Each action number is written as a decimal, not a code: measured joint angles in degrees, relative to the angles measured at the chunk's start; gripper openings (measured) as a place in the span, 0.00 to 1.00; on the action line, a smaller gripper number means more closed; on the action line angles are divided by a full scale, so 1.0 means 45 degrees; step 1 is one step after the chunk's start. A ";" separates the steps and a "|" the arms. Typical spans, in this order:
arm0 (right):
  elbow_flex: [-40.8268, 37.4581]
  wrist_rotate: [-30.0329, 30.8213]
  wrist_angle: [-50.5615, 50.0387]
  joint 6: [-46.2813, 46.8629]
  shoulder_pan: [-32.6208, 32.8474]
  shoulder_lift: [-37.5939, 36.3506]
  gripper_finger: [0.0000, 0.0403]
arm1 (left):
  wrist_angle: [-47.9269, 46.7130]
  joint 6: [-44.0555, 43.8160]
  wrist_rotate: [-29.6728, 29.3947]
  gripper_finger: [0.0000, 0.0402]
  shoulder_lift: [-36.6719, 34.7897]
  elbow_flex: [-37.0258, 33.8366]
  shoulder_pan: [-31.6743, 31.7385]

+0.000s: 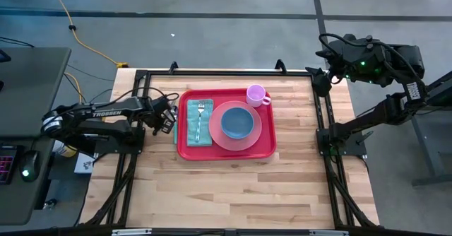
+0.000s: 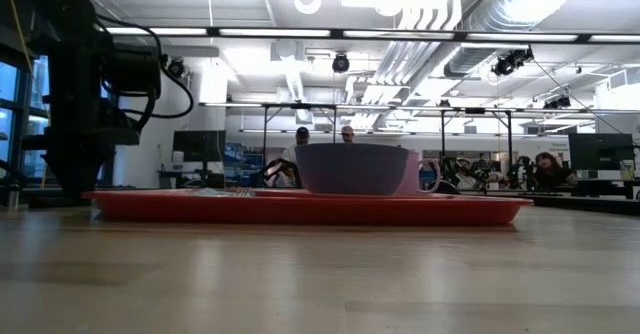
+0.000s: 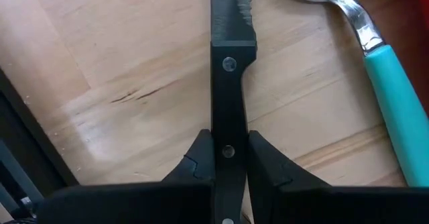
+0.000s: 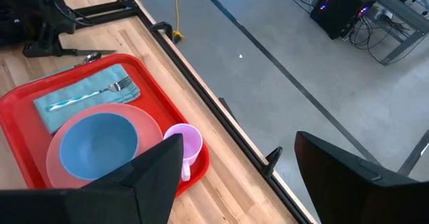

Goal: Set up tray
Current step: Put the knife on the blue towel on the tray

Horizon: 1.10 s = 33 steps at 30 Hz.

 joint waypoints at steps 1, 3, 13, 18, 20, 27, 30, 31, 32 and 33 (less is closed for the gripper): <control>-0.0001 -0.0021 0.0000 0.0004 -0.0002 0.0000 0.66 | -0.0014 0.0000 0.0003 0.16 -0.0058 -0.0008 0.0000; -0.0001 -0.0057 0.0000 0.0004 -0.0005 -0.0003 0.66 | -0.0064 -0.0004 -0.0005 0.16 -0.0200 -0.0031 0.0005; -0.0001 -0.0098 0.0000 -0.0001 -0.0005 0.0000 0.66 | -0.0947 -0.0437 -0.0672 0.16 -0.1382 -0.0136 0.0015; -0.0001 -0.0093 0.0000 -0.0030 0.0000 0.0000 0.66 | -0.0829 -0.0447 -0.0586 0.16 -0.2068 -0.0122 0.0015; -0.0001 -0.0098 0.0000 -0.0035 0.0000 0.0000 0.66 | -0.0670 -0.0463 -0.0525 0.16 -0.2444 -0.0117 0.0015; -0.0001 -0.0029 0.0000 -0.0040 -0.0005 -0.0001 0.66 | -0.0359 -0.1050 -0.0344 0.16 -0.3941 -0.0079 0.0015; -0.0001 0.0018 0.0000 -0.0040 -0.0005 0.0000 0.66 | -0.0291 -0.1318 -0.0219 0.16 -0.4679 -0.0073 0.0015; -0.0001 0.0022 0.0000 -0.0040 -0.0005 0.0000 0.66 | -0.0180 -0.1386 -0.0143 0.16 -0.4922 -0.0073 0.0015; -0.0001 0.0028 0.0000 -0.0043 -0.0002 0.0000 0.66 | -0.0019 -0.1435 -0.0105 0.16 -0.5168 -0.0073 0.0015; -0.0001 0.0028 0.0000 -0.0050 -0.0003 -0.0001 0.66 | 0.0173 -0.1460 -0.0022 0.16 -0.5424 -0.0073 0.0015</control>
